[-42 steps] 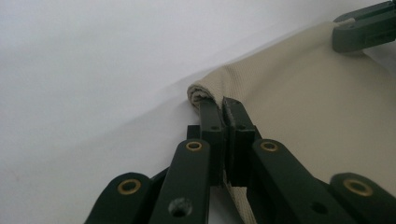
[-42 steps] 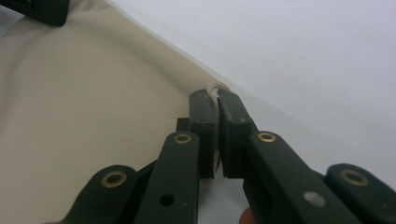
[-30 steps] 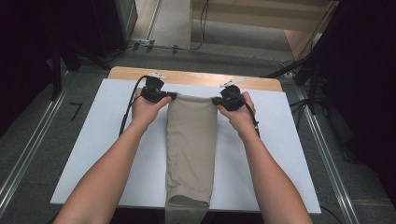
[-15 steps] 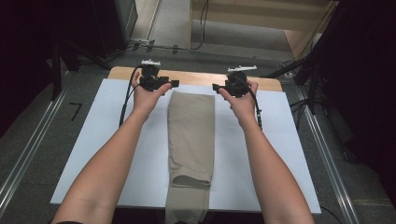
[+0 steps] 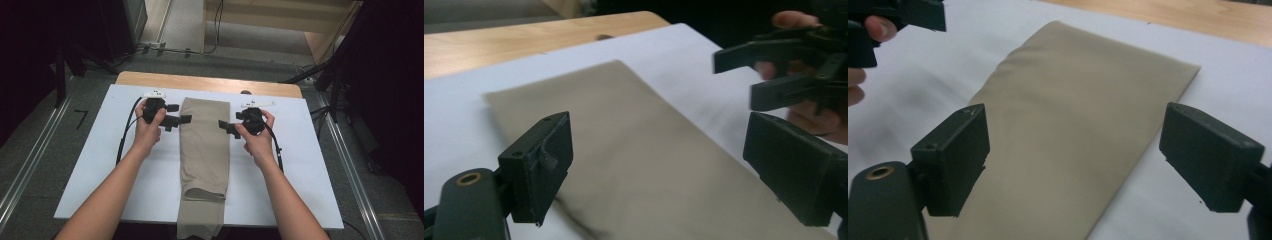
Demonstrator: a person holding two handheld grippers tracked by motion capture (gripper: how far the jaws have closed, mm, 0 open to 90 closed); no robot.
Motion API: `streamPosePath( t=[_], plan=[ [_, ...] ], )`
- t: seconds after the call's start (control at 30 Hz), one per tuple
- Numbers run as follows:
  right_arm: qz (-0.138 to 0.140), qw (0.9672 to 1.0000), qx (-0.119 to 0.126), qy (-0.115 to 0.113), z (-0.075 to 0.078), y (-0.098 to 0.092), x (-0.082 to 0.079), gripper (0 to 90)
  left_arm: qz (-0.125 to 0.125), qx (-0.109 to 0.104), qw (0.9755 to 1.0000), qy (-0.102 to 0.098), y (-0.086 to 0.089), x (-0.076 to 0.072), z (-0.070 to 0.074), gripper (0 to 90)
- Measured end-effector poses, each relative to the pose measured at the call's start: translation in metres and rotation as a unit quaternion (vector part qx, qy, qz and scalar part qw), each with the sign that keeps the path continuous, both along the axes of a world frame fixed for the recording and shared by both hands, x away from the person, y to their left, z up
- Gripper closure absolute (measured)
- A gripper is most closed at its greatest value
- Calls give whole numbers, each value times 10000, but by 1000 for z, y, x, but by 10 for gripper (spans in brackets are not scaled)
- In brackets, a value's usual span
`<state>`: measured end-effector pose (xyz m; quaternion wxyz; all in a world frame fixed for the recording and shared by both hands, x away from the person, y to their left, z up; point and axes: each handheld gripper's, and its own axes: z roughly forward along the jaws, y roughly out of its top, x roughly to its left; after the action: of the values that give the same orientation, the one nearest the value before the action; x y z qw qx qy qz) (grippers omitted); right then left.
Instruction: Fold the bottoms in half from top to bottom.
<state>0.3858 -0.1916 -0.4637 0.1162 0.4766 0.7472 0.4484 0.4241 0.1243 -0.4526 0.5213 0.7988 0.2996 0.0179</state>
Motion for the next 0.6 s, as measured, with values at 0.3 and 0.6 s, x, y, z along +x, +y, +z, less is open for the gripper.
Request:
streamPosePath(
  t=[0.3, 0.6],
  plan=[
    [238, 9995, -96, -165, -6, 6, -65, 62, -433, -146, 9986, -254, -2, -69, -4, 94],
    [454, 9988, 11, -201, -22, 9, -121, 0, -522, -192, 9984, -122, 16, -122, -25, 0]
  ],
)
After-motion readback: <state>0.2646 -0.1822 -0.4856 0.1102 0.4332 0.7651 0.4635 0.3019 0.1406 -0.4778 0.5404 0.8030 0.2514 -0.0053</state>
